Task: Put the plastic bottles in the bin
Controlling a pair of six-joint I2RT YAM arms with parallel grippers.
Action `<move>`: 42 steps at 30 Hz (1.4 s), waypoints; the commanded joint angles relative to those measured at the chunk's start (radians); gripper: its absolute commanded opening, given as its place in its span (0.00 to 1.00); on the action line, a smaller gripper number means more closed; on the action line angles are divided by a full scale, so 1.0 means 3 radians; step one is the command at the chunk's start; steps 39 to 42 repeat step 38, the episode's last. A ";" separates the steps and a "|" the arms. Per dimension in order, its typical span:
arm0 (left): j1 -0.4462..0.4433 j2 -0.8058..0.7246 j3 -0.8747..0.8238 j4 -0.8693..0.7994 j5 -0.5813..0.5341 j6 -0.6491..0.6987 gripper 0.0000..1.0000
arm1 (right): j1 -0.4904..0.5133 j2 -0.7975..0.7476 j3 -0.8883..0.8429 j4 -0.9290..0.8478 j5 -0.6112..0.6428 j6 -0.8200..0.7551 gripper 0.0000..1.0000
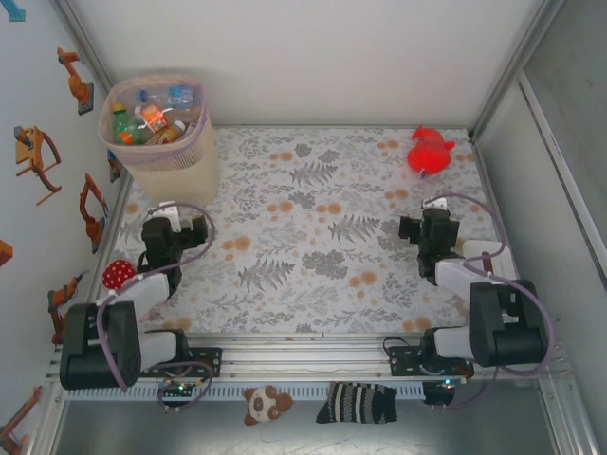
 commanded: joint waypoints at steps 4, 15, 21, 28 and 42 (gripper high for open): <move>0.0156 0.0347 0.0035 0.0762 0.0417 0.0029 0.97 | -0.0308 0.0247 -0.0034 0.0855 -0.0478 -0.0028 0.99; 0.0195 0.0975 0.0166 0.1010 0.0893 0.0162 0.97 | -0.0411 0.0682 -0.0097 0.1338 -0.0847 -0.0046 0.99; 0.0082 0.1010 0.0235 0.0957 0.0457 0.0142 0.97 | -0.0413 0.0683 -0.0099 0.1334 -0.0831 -0.0039 0.99; 0.0074 0.0983 0.0234 0.0921 0.0446 0.0143 0.97 | -0.0409 0.0683 -0.0094 0.1336 -0.0834 -0.0038 0.99; 0.0074 0.0986 0.0234 0.0920 0.0445 0.0144 0.97 | -0.0411 0.0688 -0.0090 0.1331 -0.0836 -0.0033 0.99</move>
